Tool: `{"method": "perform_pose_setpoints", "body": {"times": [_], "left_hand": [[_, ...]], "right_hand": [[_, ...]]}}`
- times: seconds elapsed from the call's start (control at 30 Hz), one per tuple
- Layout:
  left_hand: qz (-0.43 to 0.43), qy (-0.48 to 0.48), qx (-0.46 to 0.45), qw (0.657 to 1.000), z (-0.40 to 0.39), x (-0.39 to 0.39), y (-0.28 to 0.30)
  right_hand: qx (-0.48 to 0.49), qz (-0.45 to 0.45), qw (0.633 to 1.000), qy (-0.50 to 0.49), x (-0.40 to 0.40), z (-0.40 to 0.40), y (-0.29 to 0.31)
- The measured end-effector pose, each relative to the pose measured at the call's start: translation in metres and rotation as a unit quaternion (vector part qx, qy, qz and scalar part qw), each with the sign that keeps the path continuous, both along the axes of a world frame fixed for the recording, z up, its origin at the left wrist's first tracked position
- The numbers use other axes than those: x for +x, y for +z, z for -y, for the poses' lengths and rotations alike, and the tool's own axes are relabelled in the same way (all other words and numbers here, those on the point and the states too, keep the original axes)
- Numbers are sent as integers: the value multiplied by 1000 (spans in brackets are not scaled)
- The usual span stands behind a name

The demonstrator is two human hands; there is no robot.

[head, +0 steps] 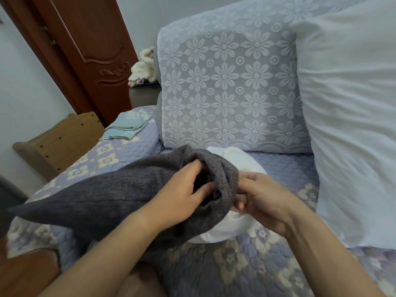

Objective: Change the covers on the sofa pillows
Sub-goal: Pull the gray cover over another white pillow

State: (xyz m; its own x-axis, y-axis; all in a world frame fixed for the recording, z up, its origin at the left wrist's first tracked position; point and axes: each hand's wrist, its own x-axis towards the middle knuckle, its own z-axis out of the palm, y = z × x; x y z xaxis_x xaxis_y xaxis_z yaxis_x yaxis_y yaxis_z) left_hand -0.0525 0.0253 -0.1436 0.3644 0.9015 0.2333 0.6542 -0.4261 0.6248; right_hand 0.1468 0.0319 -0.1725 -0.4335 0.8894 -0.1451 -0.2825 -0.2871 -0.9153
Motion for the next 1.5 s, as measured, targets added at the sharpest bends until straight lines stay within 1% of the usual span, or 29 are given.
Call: {"method": "perform_pose_setpoints", "body": {"times": [0.07,0.1,0.13,0.2,0.23,0.27,0.3,0.33,0.37,0.4,0.43,0.47,0.5,0.53,0.6,0.63,0.67,0.7,0.77,0.8,0.87,0.93,1.03,1.1,1.2,1.23,1.4,1.43,1.5], "left_hand": [[-12,-12,4,1000,-1,1,2],[-16,-20,3,1000,-1,3,3],[-19,-27,6,999,-1,4,3],[-10,-28,27,999,0,9,4],[13,-21,26,999,0,10,4],[48,-9,7,999,1,10,4],[97,2,-31,995,2,10,4],[166,11,-82,983,1,6,3],[257,18,-146,955,2,1,5],[356,17,-224,907,2,-2,7],[433,5,-294,852,2,-5,10],[472,-9,-339,814,3,-7,13],[477,-25,-363,800,4,-8,16],[466,-31,-371,803,5,-5,19],[417,-9,-342,842,6,6,24],[397,16,-319,860,7,12,27],[397,44,-306,864,6,15,28],[421,64,-314,848,5,16,28],[496,92,-344,792,6,12,29],[523,106,-344,773,6,7,29],[545,124,-335,759,6,2,28],[554,134,-338,748,4,0,26],[556,133,-342,746,3,0,26],[559,127,-345,743,3,-1,26],[552,121,-353,746,4,-3,25],[548,117,-355,749,5,-3,25],[530,108,-365,758,8,-2,24],[537,109,-364,753,8,-4,24],[573,120,-346,734,7,-12,22]], "right_hand": [[35,22,999,-29,-1,4,4],[61,41,995,-63,-4,6,7],[90,65,988,-108,-8,8,9],[167,124,958,-196,-18,11,8],[214,150,942,-212,-22,13,8],[259,173,928,-205,-27,15,8],[298,198,915,-183,-30,16,5],[331,226,903,-156,-30,16,3],[351,246,894,-132,-28,15,2],[360,255,890,-119,-23,13,2],[366,262,884,-122,-17,9,3],[374,272,876,-134,-12,7,3],[386,287,865,-140,-10,6,4],[403,305,852,-136,-10,7,4],[463,349,806,-118,-19,13,3],[485,358,789,-115,-22,14,1],[491,348,790,-118,-24,15,0],[476,318,810,-127,-22,14,2],[413,236,864,-167,-16,11,7],[378,205,883,-190,-13,9,9],[326,177,906,-202,-8,9,13],[323,179,907,-202,-7,11,14],[346,199,897,-190,-6,13,16],[340,211,899,-179,-6,12,16],[290,181,926,-160,-8,12,16],[283,178,930,-152,-9,12,15],[311,209,921,-109,-12,13,11],[316,197,922,-105,-11,13,11],[303,157,934,-104,-7,14,13]]}}
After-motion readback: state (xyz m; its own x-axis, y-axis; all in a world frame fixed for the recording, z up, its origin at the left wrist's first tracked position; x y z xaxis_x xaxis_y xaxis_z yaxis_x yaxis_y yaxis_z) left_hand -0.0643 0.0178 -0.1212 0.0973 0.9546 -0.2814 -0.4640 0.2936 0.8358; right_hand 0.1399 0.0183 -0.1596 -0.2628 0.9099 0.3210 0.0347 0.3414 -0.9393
